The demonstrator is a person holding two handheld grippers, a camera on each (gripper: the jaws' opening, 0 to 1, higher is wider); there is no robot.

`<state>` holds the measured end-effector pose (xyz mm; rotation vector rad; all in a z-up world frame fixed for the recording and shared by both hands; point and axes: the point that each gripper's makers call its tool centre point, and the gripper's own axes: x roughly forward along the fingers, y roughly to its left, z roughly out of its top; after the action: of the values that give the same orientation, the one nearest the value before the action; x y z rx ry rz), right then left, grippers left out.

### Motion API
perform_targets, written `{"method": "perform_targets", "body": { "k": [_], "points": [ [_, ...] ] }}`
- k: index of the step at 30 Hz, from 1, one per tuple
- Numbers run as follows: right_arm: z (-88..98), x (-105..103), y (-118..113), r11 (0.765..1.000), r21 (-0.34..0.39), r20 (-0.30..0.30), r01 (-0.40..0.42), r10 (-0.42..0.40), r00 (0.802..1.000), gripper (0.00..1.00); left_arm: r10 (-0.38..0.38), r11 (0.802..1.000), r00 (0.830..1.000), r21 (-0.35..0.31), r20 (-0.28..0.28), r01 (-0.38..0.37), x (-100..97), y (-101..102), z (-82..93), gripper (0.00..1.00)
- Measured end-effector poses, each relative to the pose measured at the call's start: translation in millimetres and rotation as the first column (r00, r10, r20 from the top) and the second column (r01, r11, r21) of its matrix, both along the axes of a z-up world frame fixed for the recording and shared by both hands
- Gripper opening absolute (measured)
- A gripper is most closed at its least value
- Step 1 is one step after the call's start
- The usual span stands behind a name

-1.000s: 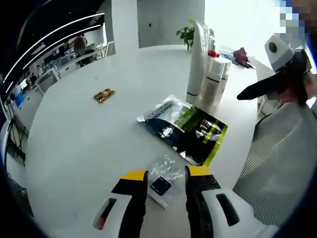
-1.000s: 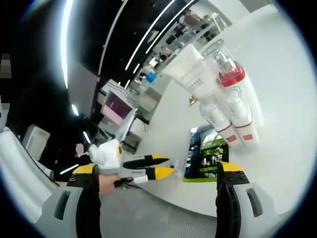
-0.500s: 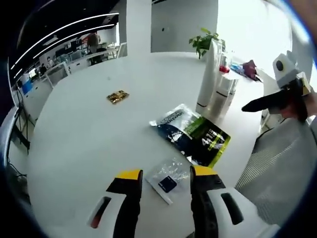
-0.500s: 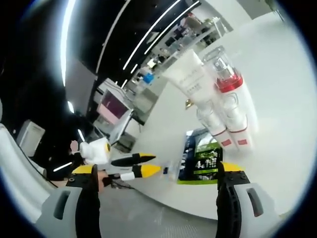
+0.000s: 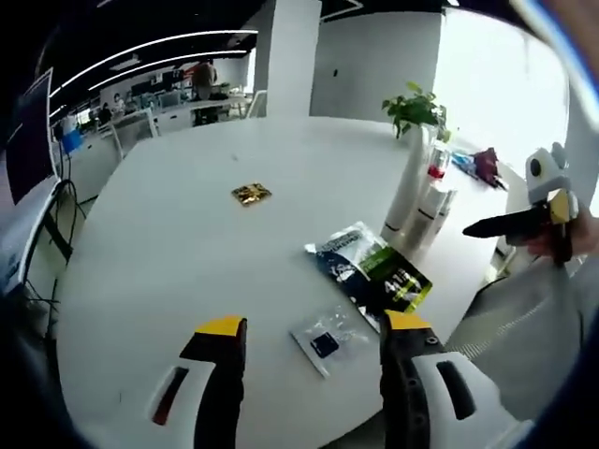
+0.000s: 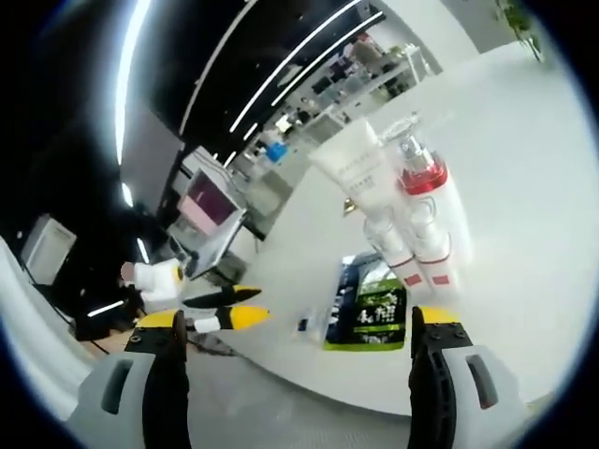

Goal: Arrange the skincare products in the storage area until every visible bottle or jar stands upright without overlapping.

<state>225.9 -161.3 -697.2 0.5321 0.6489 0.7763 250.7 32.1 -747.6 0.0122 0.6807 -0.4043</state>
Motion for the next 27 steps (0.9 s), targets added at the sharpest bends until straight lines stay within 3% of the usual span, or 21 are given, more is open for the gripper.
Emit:
{"method": "perform_targets", "body": {
  "k": [4,12,19,27],
  "points": [
    [3.3,-1.6,-4.2,1.000,-0.018,0.025,0.008,-0.008,1.000,0.99,0.035,0.999,0.999,-0.029,-0.001,-0.035,-7.9,6.9,9.5,0.65],
    [2.5,-2.6,-12.9,0.999,-0.036,0.035,0.034,-0.033,0.999,0.99,0.075,0.996,0.997,-0.046,-0.011,-0.075,-24.3,25.2,16.7,0.67],
    [6.4,-2.6,-22.0,0.995,-0.065,0.059,0.077,-0.073,0.996,0.99,0.121,0.990,0.992,-0.074,-0.021,-0.122,-38.1,36.7,24.7,0.75],
    [5.7,-0.1,-35.9,0.988,-0.114,0.086,0.103,-0.094,0.992,0.99,0.114,0.987,0.994,-0.117,-0.002,-0.113,-43.2,31.0,38.3,0.85]
  ]
}}
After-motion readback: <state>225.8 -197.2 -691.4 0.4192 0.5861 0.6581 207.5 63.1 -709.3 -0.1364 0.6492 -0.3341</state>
